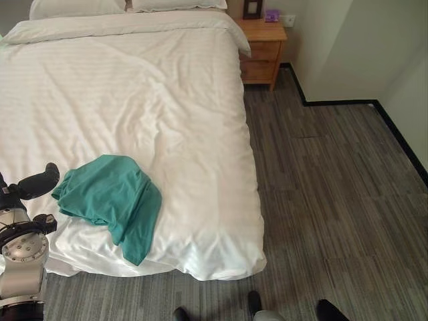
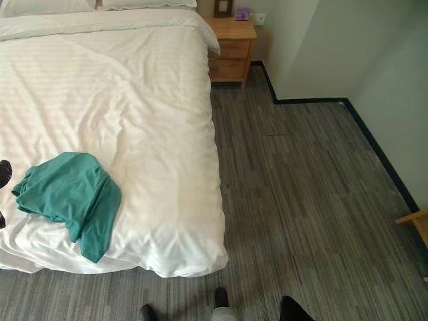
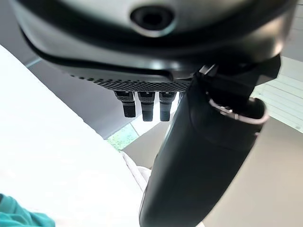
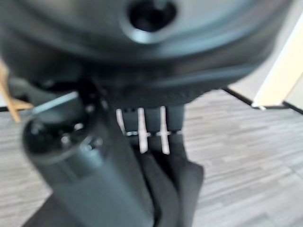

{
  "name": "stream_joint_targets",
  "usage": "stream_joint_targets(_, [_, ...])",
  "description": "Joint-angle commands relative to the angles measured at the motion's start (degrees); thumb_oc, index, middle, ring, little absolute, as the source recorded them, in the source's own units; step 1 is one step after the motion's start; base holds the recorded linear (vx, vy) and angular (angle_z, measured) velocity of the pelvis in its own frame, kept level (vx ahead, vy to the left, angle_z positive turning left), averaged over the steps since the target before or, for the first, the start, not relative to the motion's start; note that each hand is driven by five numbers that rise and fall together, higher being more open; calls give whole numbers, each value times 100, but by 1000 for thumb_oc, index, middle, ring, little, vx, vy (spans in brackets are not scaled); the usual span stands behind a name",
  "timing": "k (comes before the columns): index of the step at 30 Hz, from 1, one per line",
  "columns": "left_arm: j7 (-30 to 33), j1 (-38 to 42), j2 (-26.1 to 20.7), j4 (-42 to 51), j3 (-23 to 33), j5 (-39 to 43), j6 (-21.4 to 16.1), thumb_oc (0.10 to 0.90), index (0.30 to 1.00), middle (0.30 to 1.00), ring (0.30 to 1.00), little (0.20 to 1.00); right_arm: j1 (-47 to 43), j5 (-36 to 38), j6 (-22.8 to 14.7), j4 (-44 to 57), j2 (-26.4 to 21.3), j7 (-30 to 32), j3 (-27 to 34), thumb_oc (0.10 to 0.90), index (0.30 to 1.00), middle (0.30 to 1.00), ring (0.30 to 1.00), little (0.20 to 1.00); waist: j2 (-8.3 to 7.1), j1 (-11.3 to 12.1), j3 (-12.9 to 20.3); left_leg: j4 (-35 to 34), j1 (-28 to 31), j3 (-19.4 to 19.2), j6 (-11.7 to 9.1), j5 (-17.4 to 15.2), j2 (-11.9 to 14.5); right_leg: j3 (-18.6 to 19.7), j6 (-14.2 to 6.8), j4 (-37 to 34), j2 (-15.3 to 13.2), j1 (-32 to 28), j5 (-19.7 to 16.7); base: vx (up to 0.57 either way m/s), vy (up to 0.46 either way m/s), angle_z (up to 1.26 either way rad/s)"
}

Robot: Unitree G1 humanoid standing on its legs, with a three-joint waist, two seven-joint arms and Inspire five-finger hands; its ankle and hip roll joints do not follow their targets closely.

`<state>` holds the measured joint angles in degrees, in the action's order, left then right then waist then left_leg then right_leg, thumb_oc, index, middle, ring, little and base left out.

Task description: Pick up bed clothes into laundry basket.

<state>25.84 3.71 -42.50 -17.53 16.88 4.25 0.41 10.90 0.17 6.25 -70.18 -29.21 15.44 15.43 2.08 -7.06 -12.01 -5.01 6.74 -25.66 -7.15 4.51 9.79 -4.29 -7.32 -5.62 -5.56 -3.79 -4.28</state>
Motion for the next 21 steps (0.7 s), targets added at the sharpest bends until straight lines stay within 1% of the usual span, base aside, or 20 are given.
stream_joint_targets(1, [-166, 1013, -503, -601, -437, -353, -151, 800, 900, 900, 900, 900, 273, -188, -102, 720, -335, 363, -116, 400, 300, 300, 300, 300, -67, -424, 181, 91, -462, 0, -42, 276, 143, -201, 29, 151, 87, -396, 1093, -3, -35, -14])
stream_joint_targets(2, [-176, 1166, -473, -779, -615, -343, -113, 800, 900, 900, 900, 900, 329, -262, -101, 952, -307, 389, -152, 400, 300, 300, 300, 300, -52, -466, 179, 90, -469, -12, -53, 298, 157, -207, 34, 153, 99, -396, 1099, 0, -20, -8])
stream_joint_targets(3, [-174, 1182, -474, -789, -630, -342, -117, 800, 900, 900, 900, 900, 337, -264, -97, 959, -302, 389, -142, 400, 300, 300, 300, 300, -52, -458, 179, 90, -470, -10, -53, 298, 158, -208, 35, 153, 99, -395, 1100, 0, 0, 0])
stream_joint_targets(4, [-207, 1425, -402, -1106, -999, -540, 34, 800, 900, 900, 900, 900, 449, -425, -104, 1462, -240, 434, -241, 400, 300, 300, 300, 300, -22, -595, 158, 83, -464, -41, -78, 314, 162, -190, 32, 147, 110, -416, 1144, 0, 0, 0])
stream_joint_targets(6, [-222, 1656, -373, -1360, -1305, -843, 176, 800, 900, 900, 900, 900, 581, -578, -105, 1943, -163, 478, -251, 400, 300, 300, 300, 300, 25, -656, 159, 60, -492, -96, -91, 377, 204, -161, 52, 143, 156, -369, 1113, 2, -2, -3])
stream_joint_targets(8, [-274, 1786, -309, -1585, -1486, -955, 236, 800, 900, 900, 900, 900, 689, -650, -89, 2156, -101, 489, -243, 400, 300, 300, 300, 300, 16, -685, 152, 63, -482, -88, -100, 352, 190, -173, 45, 141, 145, -388, 1145, 3, -10, -17])
stream_joint_targets(9, [-366, 2036, -162, -2221, -1806, -1083, 363, 800, 900, 900, 900, 900, 672, -580, -106, 2185, -180, 466, -268, 400, 300, 300, 300, 300, 27, -774, 151, 51, -496, -116, -111, 373, 207, -153, 43, 132, 164, -355, 1144, -24, -28, -19])
stream_joint_targets(11, [-668, 2271, 126, -3242, -2188, -1182, 466, 800, 900, 900, 900, 900, 545, -494, -123, 1935, -290, 425, -383, 400, 300, 300, 300, 300, 31, -835, 129, 44, -535, -148, -129, 409, 237, -104, 47, 126, 203, -298, 1136, -41, -22, -7])
stream_joint_targets(14, [-904, 2513, 499, -4951, -2431, -1364, 717, 800, 900, 900, 900, 900, 276, -447, -122, 1717, -369, 346, -592, 400, 300, 300, 300, 300, 59, -944, 116, 24, -534, -195, -149, 416, 274, 1, 58, 115, 258, -239, 1126, -34, -2, -13])
stream_joint_targets(15, [-987, 2450, 635, -5418, -2387, -1424, 839, 800, 900, 900, 900, 900, 166, -461, -125, 1697, -376, 344, -674, 400, 300, 300, 300, 300, 71, -973, 118, 18, -518, -219, -149, 400, 286, 48, 60, 113, 273, -232, 1124, -22, 20, -24])
stream_joint_targets(16, [-1090, 2299, 745, -5780, -2280, -1461, 906, 670, 705, 705, 705, 705, 106, -493, -111, 1692, -377, 350, -741, 400, 300, 300, 300, 300, 86, -995, 131, 15, -498, -245, -149, 385, 292, 100, 59, 109, 287, -227, 1123, -10, 28, -26])
stream_joint_targets(17, [-1189, 2109, 792, -5977, -2154, -1535, 939, 571, 556, 556, 556, 556, 87, -544, -87, 1726, -414, 340, -774, 400, 300, 300, 300, 300, 101, -1007, 158, 16, -477, -277, -145, 367, 291, 144, 61, 102, 297, -232, 1128, 16, 27, -25])
stream_joint_targets(18, [-1242, 1872, 816, -6146, -2006, -1612, 984, 400, 300, 300, 300, 300, 81, -615, -77, 1835, -487, 350, -763, 400, 300, 300, 300, 300, 115, -999, 185, 24, -451, -295, -136, 352, 296, 179, 66, 97, 308, -233, 1137, 14, 16, -25])
stream_joint_targets(19, [-1242, 1860, 819, -6142, -1996, -1616, 983, 400, 300, 300, 300, 300, 85, -616, -73, 1841, -494, 348, -768, 400, 300, 300, 300, 300, 119, -1002, 189, 23, -450, -299, -137, 350, 296, 183, 66, 97, 309, -232, 1137, 13, 6, -36])
stream_joint_targets(21, [-1266, 1576, 831, -6116, -1848, -1723, 955, 400, 300, 300, 300, 300, 105, -751, -64, 2097, -614, 363, -699, 400, 300, 300, 300, 300, 149, -965, 216, 58, -436, -323, -125, 350, 298, 223, 74, 92, 319, -246, 1161, -12, 0, -34])
